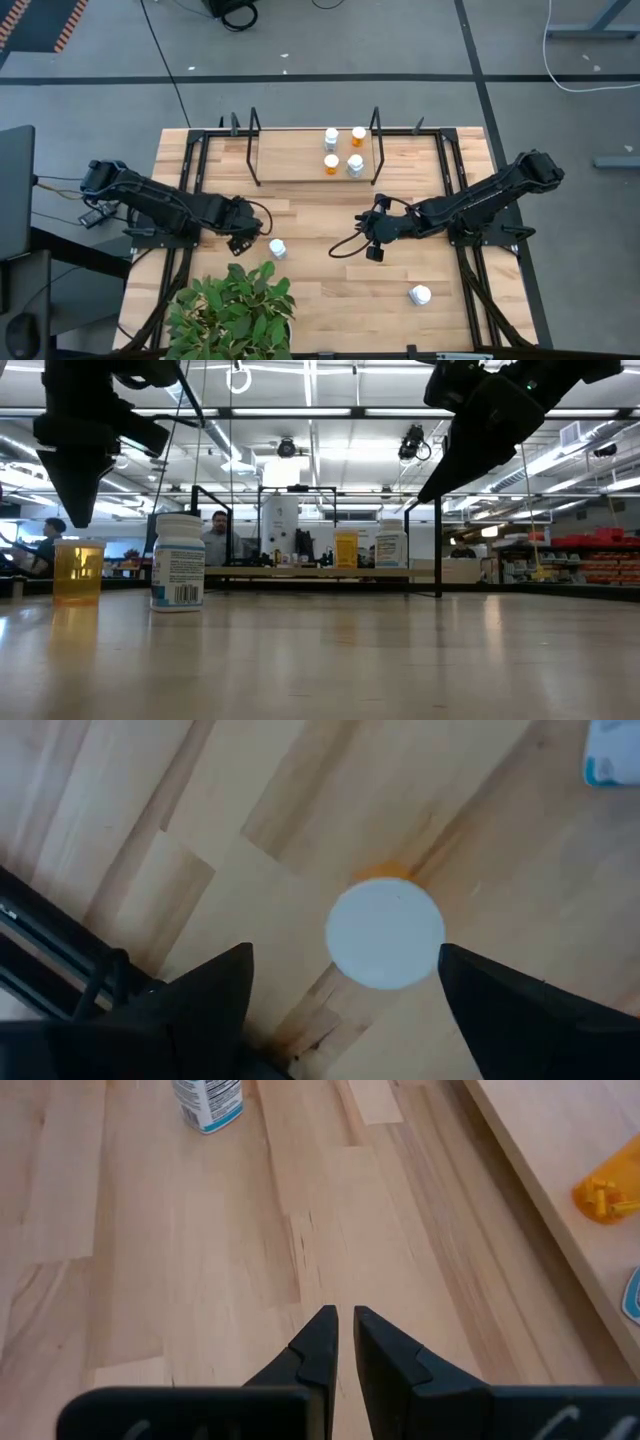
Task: Pick and place medicine bottles onto shelf by color
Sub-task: Put the orange pill bottle on the shelf
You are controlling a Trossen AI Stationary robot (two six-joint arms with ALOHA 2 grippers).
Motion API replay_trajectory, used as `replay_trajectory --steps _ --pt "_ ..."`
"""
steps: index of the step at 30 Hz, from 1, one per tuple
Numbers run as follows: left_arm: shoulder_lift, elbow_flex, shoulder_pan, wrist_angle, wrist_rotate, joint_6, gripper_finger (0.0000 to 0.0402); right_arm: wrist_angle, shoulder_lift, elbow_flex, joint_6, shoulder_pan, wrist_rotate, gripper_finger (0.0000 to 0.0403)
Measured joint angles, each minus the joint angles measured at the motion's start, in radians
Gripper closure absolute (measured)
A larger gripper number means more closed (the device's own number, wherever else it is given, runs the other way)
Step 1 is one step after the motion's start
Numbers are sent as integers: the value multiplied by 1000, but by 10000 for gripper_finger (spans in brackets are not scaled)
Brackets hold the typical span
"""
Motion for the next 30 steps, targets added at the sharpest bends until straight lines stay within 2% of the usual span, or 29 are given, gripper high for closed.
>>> replay_trajectory --steps 8,11,22,27,30 --pt "0 0 70 3 34 -39 31 -8 0 0 2 6 -8 357" --pt "0 0 75 6 67 -57 29 -13 0 0 11 13 -11 357" --pt "14 -1 70 38 89 -118 37 -18 0 0 27 19 -12 357" --pt "22 -88 61 110 153 -144 38 -21 0 0 36 19 -12 357" --pt "22 -138 61 186 158 -151 38 -21 0 0 39 19 -12 357"
